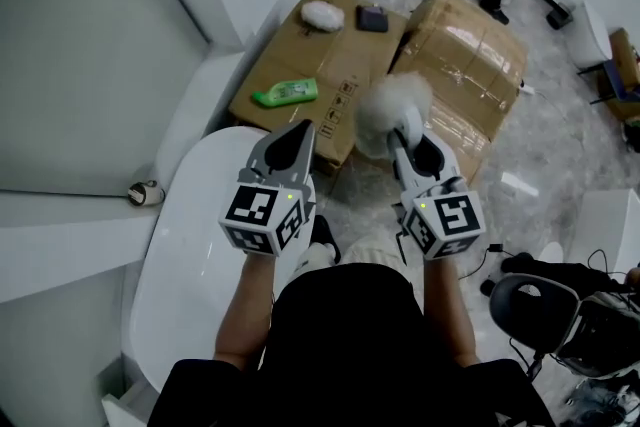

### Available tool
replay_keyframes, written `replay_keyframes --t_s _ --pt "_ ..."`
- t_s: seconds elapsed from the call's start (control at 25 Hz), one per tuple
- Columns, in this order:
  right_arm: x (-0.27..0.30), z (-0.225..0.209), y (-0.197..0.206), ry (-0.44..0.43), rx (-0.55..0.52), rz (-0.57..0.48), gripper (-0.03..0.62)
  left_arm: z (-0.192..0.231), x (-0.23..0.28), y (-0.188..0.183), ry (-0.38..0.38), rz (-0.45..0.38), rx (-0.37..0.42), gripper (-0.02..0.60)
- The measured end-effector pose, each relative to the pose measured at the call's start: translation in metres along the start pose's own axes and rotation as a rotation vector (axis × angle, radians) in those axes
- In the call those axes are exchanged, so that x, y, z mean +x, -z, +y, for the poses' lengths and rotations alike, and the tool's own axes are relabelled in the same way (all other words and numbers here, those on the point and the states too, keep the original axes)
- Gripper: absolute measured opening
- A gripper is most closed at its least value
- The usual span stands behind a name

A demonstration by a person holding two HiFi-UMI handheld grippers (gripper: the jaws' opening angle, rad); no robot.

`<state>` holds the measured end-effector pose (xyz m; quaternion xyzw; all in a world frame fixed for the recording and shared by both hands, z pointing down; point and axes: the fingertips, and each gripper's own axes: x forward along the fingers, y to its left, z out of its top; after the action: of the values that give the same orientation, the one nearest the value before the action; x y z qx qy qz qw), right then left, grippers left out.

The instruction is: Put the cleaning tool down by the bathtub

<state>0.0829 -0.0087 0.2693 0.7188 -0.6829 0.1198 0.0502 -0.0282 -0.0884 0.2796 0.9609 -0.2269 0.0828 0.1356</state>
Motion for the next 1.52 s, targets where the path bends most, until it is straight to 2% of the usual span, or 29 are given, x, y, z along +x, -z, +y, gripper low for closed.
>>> replay_keyframes --t_s 0.28,0.64,1.16,1.52 --pt "0.017 0.01 0.011 -0.014 0.015 0.036 0.091 0.016 0.0 0.011 -0.008 0.027 -0.02 0.0" --pt "0.062 -0.004 0.022 -0.081 0.018 0.071 0.092 0.042 0.025 0.02 -0.071 0.046 -0.046 0.0" --pt "0.149 -0.064 0.023 -0.209 0.024 0.157 0.092 0.069 0.105 0.004 -0.189 0.074 -0.076 0.0" --pt "0.203 -0.093 0.046 -0.311 0.001 0.254 0.092 0.088 0.148 0.016 -0.29 0.103 -0.135 0.0"
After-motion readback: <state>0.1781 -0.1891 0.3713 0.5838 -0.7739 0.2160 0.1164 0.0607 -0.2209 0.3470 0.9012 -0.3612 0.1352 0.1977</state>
